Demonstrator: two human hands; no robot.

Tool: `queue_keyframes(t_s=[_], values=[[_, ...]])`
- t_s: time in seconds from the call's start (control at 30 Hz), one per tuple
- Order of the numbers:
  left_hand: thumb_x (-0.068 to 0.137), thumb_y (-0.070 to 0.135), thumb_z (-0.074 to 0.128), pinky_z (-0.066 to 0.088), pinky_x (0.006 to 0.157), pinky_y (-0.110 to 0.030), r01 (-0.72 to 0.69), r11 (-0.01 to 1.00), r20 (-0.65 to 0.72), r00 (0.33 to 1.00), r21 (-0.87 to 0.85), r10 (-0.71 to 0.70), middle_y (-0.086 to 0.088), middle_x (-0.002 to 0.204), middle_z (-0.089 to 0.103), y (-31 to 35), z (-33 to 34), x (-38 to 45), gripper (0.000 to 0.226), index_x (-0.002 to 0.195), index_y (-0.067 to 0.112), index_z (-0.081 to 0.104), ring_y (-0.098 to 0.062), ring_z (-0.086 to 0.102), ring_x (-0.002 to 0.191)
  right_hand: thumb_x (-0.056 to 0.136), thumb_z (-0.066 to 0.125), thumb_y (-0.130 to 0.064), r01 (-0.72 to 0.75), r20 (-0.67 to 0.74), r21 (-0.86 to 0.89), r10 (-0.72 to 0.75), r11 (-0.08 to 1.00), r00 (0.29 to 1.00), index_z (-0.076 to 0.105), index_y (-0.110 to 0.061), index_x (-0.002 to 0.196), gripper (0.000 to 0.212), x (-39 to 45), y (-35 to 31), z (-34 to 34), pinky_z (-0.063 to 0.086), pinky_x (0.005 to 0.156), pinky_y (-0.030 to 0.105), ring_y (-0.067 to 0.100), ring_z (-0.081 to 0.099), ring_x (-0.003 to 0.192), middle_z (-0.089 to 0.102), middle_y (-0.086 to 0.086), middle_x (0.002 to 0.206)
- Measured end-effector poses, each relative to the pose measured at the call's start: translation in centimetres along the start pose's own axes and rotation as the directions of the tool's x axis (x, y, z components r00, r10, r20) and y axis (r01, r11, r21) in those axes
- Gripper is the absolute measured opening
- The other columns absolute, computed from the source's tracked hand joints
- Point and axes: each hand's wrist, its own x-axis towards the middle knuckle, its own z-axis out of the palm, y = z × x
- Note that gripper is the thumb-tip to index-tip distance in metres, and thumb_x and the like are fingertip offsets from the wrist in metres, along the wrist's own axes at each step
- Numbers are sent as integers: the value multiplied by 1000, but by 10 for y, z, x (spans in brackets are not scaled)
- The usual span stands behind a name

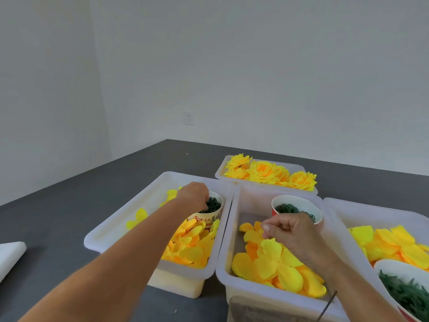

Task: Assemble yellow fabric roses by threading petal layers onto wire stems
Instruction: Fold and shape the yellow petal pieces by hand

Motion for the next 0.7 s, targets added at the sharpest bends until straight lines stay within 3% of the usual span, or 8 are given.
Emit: queue_keyframes(t_s=[0.17,0.33,0.43,0.57,0.63,0.7], values=[[89,17,59,53,79,-30,14,996,-42,999,85,-10,-9,110,65,2,18,4,26,113,8,64,-25,63,98,83,68,-6,2,-8,-27,-2,1000,1000,71,-22,72,19,0,4,0,46,60,11,6,67,65,71,-1,64],[90,12,51,53,74,-28,-17,998,-128,992,59,25,-8,99,66,0,22,-2,20,99,9,69,-23,63,89,84,67,-7,-16,-2,-65,16,998,1000,73,-14,73,14,-2,4,0,49,65,13,3,66,65,70,-2,63],[89,10,45,45,62,-26,-41,998,-209,977,-49,30,-4,84,60,0,18,-7,23,85,10,68,-19,54,75,84,67,-4,-29,19,-94,31,995,999,73,-5,73,13,-4,3,0,47,64,9,-3,65,64,70,-4,64],[91,15,54,46,72,-29,-122,951,-367,930,-285,10,-2,86,66,11,8,-16,15,87,12,68,-19,56,81,84,67,-4,-31,21,-104,33,994,999,73,-6,74,11,-7,0,-2,44,62,7,-5,63,63,70,-2,63],[88,11,59,45,68,-24,-205,881,-403,915,-426,18,-2,80,66,21,2,-23,11,85,9,70,-13,55,72,83,67,-4,-33,6,-99,34,995,999,73,-6,73,12,-7,0,-3,45,63,7,-4,64,63,70,-5,62],[85,1,61,47,61,-18,-252,723,-377,926,-643,-13,-3,69,64,33,-4,-33,10,82,3,70,-6,56,57,83,67,-4,-39,-18,-89,38,995,999,73,-8,72,13,-8,-2,-3,46,63,9,-2,65,64,69,-6,62]])
